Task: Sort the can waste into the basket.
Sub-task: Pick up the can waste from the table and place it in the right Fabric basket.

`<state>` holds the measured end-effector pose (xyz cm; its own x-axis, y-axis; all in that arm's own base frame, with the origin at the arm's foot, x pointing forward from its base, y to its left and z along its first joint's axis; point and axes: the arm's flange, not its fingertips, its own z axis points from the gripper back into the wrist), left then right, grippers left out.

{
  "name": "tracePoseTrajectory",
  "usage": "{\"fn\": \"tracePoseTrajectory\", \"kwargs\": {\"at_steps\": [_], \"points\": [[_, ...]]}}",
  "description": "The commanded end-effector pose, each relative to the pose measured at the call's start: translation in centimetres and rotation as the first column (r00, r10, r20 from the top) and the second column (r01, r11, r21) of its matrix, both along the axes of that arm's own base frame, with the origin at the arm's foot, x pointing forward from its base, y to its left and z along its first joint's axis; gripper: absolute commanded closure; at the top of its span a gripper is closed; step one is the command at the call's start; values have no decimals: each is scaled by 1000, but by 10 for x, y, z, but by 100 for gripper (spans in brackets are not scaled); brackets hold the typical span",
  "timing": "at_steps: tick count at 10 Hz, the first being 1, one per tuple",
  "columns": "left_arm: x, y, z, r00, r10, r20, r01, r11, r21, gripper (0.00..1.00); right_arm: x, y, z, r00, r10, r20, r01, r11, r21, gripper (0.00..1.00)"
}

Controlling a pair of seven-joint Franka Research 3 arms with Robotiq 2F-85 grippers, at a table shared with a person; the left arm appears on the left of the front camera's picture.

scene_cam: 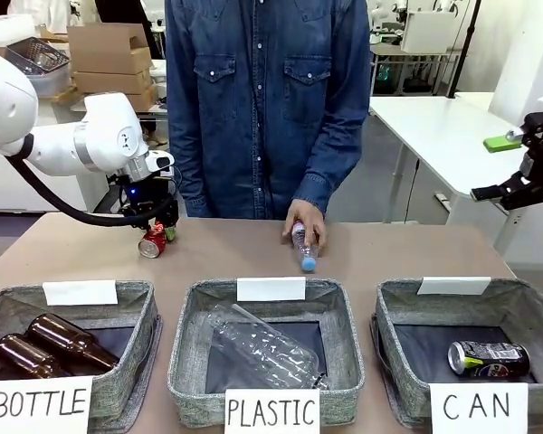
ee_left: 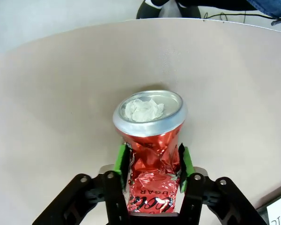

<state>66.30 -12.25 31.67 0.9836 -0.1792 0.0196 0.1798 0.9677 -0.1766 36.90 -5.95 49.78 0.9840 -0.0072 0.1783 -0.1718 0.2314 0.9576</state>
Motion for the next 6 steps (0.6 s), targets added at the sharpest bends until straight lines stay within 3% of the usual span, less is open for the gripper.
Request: {"fn": "tracePoseTrajectory", "kwargs": {"at_steps": [1,3,6], "points": [[-5,0,4,1000,20,-9,-20,999,29,86,-1,-3,1,1000,13,16,-13,1000,-2,0],[-9,3,10,999,33,0,-33,999,28,100,-1,-3,1,1000,13,16,-13,1000,-2,0],[-26,28,46,1000,5,-17,-4,1000,16,100,-1,-3,1,1000,13,16,-13,1000,-2,0]]}}
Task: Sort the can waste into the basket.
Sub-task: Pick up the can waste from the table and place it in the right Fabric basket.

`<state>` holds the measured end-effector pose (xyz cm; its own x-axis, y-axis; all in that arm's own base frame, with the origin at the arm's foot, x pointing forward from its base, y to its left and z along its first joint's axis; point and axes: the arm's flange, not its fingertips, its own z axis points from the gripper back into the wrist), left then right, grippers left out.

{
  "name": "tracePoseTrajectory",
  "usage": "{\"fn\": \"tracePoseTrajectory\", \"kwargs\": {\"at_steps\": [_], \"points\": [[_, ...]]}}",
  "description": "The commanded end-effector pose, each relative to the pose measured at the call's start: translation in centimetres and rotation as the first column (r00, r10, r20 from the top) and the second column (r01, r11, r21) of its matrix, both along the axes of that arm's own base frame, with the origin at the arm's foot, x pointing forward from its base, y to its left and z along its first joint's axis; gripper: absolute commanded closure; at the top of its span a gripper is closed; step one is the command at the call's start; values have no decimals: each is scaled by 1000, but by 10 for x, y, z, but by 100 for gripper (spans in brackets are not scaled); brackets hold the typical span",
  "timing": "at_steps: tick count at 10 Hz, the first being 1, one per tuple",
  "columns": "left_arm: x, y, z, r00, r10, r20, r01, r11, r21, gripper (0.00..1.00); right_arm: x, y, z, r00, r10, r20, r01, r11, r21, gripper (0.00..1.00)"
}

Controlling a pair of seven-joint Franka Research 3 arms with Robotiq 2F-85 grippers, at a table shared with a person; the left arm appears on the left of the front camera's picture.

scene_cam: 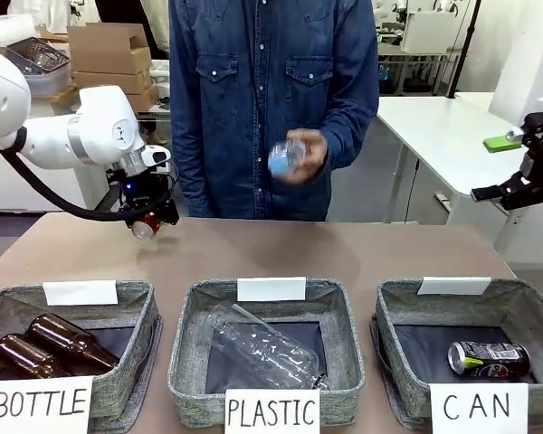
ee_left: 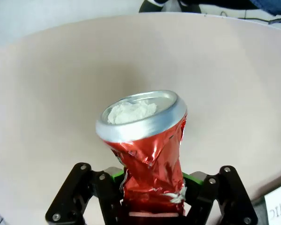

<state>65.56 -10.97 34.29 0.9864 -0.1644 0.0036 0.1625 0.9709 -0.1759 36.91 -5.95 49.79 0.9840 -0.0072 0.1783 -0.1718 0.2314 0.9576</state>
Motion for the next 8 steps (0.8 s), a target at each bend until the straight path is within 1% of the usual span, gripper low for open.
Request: {"fn": "tracePoseTrajectory", "kwargs": {"at_steps": [1,3,4,5,6,7,8], "points": [[-32,28,39,999,-48,-8,48,998,-36,100,-1,-3,1,1000,13,16,-13,1000,-2,0],[-75,52,81,988,-147,-45,142,986,-85,100,-1,-3,1,1000,13,16,-13,1000,-2,0],[-110,64,109,977,-208,-45,203,974,-98,100,-1,-3,1,1000,13,16,-13,1000,-2,0],[-150,70,134,968,-252,-4,252,966,-56,100,-1,-3,1,1000,13,16,-13,1000,-2,0],[-199,72,156,948,-314,55,316,948,-28,100,-1,-3,1,1000,13,16,-13,1000,-2,0],[-253,69,171,901,-405,157,402,914,51,100,-1,-3,1,1000,13,16,-13,1000,-2,0],[-305,65,177,803,-549,230,534,835,130,100,-1,-3,1,1000,13,16,-13,1000,-2,0]]}}
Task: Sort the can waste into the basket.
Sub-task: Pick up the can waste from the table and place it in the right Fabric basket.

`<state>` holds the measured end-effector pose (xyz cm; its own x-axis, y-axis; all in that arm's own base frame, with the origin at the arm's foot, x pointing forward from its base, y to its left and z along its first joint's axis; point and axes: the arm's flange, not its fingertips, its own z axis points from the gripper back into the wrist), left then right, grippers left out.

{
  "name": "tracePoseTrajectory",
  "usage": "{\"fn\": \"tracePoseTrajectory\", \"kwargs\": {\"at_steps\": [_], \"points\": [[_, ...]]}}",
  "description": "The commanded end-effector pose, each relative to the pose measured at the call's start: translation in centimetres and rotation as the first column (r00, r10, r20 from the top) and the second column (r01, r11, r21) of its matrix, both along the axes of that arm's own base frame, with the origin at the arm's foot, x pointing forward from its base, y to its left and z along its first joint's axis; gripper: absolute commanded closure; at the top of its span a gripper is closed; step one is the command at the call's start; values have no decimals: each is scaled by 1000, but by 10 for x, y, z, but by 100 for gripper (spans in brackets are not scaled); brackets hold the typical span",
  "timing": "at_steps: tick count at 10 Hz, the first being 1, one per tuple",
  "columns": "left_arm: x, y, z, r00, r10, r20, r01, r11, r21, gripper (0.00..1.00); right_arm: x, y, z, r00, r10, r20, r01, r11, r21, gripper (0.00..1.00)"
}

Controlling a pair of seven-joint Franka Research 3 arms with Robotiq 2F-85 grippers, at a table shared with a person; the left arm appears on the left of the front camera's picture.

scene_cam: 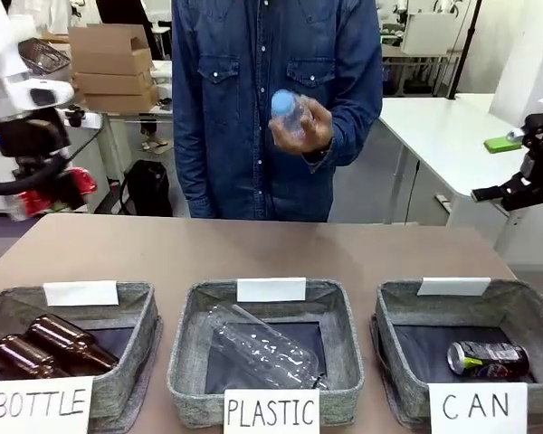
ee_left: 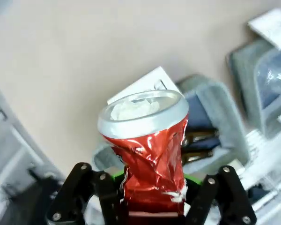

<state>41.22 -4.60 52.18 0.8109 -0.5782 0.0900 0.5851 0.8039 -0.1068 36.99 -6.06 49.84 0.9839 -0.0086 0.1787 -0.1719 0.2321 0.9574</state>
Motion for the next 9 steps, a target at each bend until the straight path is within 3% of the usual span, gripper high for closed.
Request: {"fn": "tracePoseTrajectory", "kwargs": {"at_steps": [1,2,3,7,8,9], "points": [[-104,-2,-3,932,-239,272,243,970,19,100,-1,-2,0,1000,14,15,-14,1000,-2,0],[-119,3,-6,908,-248,336,260,966,10,100,-1,-2,0,1000,14,15,-14,1000,-2,0],[-48,-6,4,987,-127,96,124,992,37,100,-1,-2,0,1000,14,15,-14,1000,-2,0],[-48,-6,4,987,-127,96,124,992,37,100,-1,-2,0,1000,14,15,-14,1000,-2,0],[-54,-4,-6,983,-139,121,136,990,33,100,-1,-2,0,1000,14,15,-14,1000,-2,0],[-51,-75,2,899,-358,251,369,929,4,100,-1,-2,0,1000,14,15,-14,1000,-2,0]]}}
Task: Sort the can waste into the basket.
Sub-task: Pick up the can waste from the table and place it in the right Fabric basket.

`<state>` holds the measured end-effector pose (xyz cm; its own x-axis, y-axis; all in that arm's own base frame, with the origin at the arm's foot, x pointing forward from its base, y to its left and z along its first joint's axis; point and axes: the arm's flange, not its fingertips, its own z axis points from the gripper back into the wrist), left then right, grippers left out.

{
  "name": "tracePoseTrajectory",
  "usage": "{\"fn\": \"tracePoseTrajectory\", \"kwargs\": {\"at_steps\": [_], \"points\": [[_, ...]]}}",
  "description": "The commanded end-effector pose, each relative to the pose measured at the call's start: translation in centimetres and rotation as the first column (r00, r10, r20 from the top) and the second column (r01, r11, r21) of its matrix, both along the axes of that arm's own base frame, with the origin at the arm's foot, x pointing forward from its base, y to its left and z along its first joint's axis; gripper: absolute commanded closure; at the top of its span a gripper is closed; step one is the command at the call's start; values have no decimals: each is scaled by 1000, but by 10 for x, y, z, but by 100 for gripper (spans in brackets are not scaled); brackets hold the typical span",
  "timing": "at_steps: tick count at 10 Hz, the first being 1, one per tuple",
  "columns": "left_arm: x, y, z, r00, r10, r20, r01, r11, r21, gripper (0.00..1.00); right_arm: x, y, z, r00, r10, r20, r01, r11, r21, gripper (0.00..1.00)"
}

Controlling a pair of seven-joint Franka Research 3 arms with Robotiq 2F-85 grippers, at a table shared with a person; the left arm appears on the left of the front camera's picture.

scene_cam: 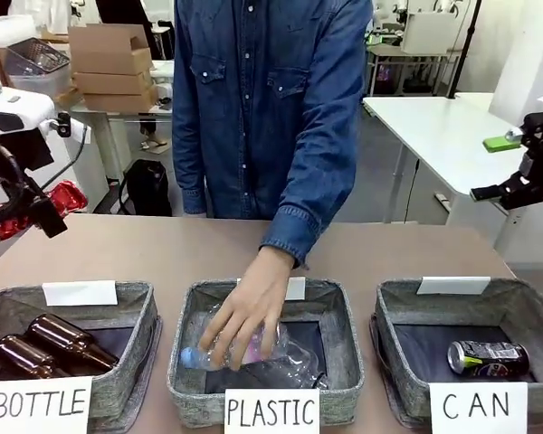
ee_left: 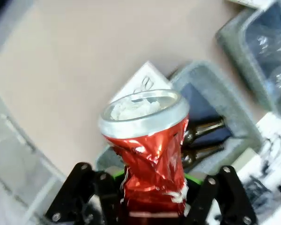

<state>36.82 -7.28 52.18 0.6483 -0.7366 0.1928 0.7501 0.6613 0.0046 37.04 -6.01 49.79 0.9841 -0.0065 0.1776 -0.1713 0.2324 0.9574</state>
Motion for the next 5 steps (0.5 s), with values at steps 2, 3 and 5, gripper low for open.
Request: {"fn": "tracePoseTrajectory", "kwargs": {"at_steps": [2,3,5], "points": [[1,-146,10,807,-573,145,575,818,31,100,-2,-2,0,1000,12,17,-12,1000,-1,0],[-3,-118,11,823,-555,119,547,832,95,100,-2,-2,0,1000,12,17,-12,1000,-1,0],[-65,-23,-3,819,-567,85,551,819,160,100,-2,-2,0,1000,12,17,-12,1000,-1,0]]}}
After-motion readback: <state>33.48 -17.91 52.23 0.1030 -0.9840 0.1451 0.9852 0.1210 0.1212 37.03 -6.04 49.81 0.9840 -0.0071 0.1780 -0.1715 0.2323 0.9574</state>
